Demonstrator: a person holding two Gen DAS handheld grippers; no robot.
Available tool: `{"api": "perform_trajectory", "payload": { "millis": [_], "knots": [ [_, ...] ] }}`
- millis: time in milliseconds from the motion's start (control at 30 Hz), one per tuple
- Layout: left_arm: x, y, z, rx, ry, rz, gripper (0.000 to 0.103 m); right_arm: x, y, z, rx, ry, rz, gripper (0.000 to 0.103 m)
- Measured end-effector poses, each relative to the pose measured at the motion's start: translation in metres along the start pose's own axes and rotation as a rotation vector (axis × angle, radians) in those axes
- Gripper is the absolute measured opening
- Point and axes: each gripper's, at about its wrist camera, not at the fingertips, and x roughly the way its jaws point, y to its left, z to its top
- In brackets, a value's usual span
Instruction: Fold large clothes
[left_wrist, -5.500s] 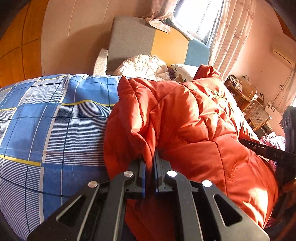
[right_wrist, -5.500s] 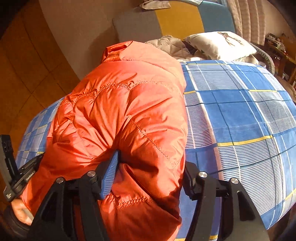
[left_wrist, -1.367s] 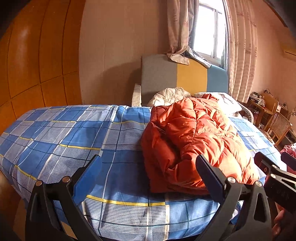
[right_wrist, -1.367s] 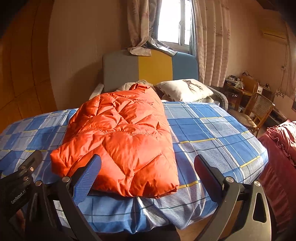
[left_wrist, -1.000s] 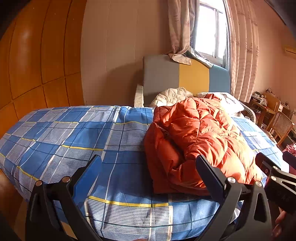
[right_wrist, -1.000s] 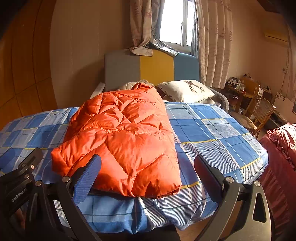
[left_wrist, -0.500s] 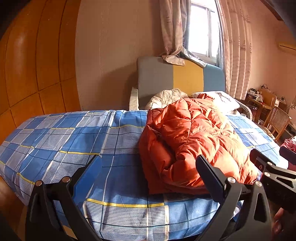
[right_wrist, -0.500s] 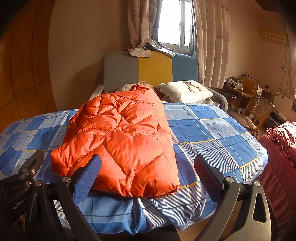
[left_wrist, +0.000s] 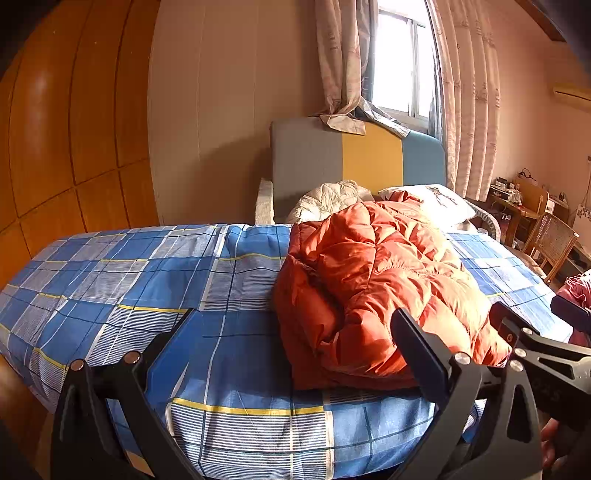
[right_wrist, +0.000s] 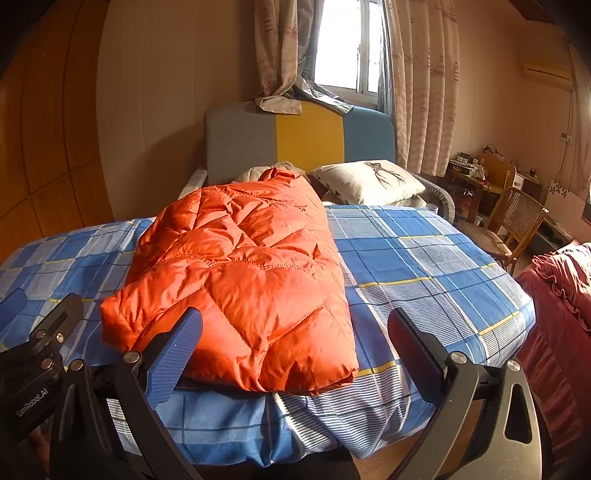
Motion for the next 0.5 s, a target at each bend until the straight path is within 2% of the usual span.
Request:
{"api": "perform_trajectory", "payload": {
  "millis": [500],
  "knots": [
    [0.0020, 0.0017, -0.0018, -0.001, 0.012, 0.020, 0.100, 0.0036, -0.0006, -0.0029, 0.003, 0.011, -0.001, 0.100]
  ]
}}
